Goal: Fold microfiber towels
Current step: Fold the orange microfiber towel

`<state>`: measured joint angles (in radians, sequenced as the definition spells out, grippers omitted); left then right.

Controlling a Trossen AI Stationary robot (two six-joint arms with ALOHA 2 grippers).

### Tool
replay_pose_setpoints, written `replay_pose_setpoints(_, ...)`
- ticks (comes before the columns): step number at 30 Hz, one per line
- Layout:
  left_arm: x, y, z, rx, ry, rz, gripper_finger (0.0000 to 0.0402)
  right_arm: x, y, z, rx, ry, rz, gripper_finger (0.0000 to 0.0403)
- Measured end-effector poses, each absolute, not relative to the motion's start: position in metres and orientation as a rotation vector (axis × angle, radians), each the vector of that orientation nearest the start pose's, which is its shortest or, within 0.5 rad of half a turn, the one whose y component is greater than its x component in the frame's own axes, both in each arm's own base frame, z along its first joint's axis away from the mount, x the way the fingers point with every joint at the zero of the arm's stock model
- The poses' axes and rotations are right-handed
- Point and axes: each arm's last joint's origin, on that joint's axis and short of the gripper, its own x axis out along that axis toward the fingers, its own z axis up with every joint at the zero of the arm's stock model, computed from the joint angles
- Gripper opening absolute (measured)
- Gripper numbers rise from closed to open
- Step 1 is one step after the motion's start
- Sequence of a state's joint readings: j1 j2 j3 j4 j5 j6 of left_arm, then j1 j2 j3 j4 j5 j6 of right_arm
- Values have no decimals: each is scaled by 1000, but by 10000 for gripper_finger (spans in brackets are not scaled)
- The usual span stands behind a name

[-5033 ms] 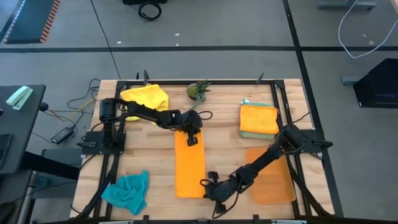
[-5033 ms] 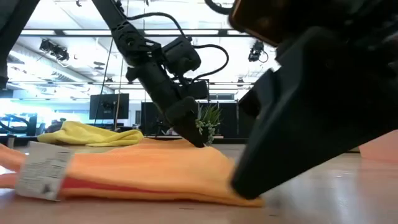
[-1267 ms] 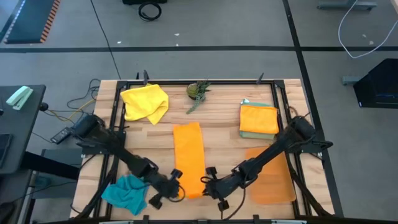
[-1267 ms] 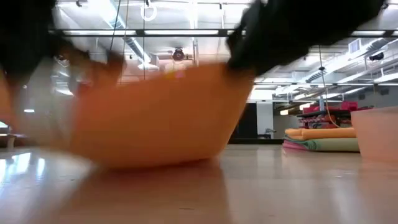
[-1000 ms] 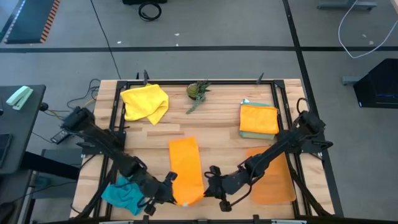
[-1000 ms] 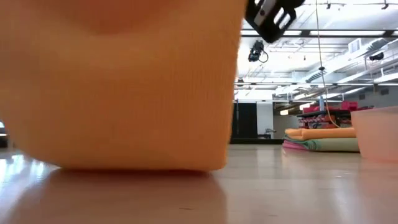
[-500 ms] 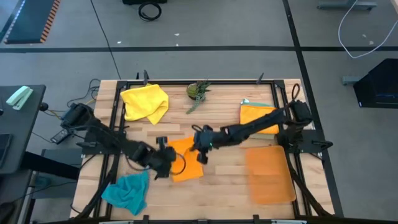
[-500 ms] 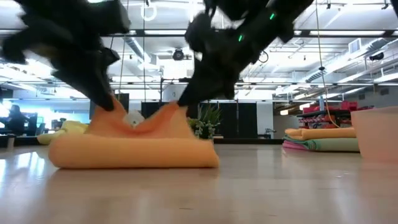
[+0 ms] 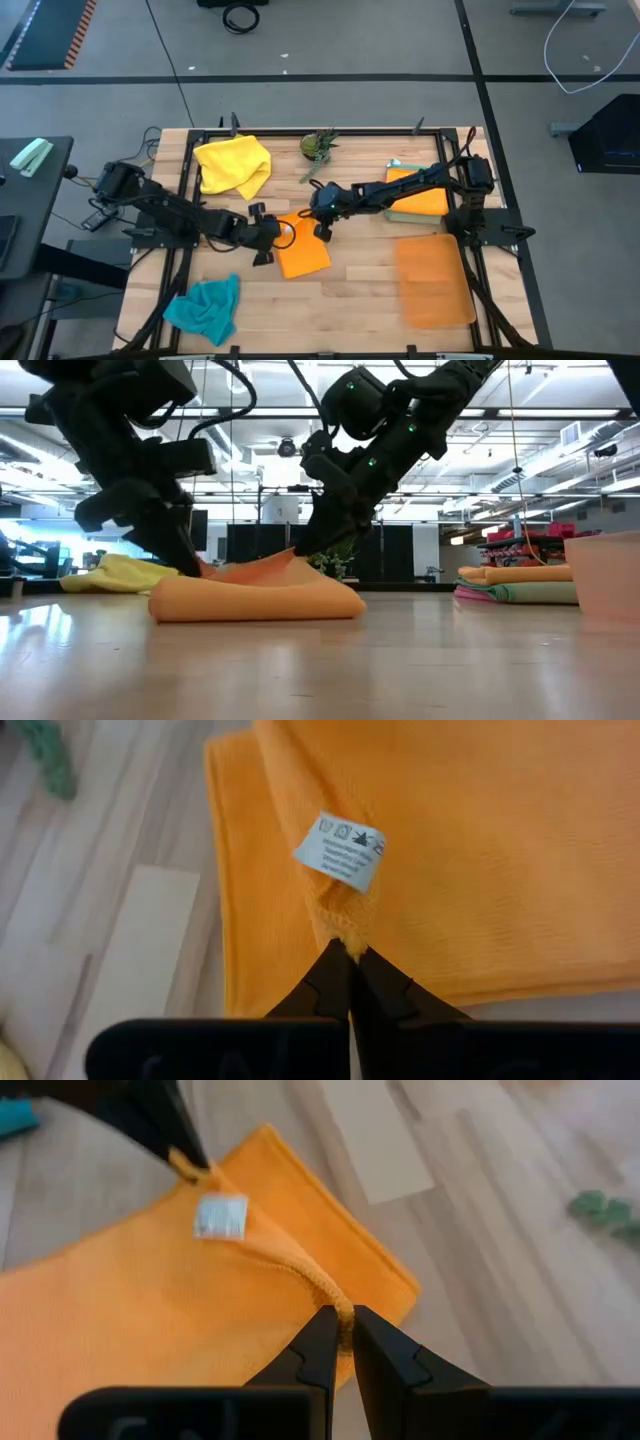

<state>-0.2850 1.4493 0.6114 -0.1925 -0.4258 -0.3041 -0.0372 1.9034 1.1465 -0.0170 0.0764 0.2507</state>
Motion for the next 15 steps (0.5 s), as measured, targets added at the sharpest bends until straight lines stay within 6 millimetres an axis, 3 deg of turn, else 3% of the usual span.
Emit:
replay_pose_setpoints(5,233,-54,156,103,892,322,7,395,-29,161,224,739,-226,42)
replay_pose_setpoints(15,230,-49,156,97,908,370,41,399,-42,167,191,658,-229,42)
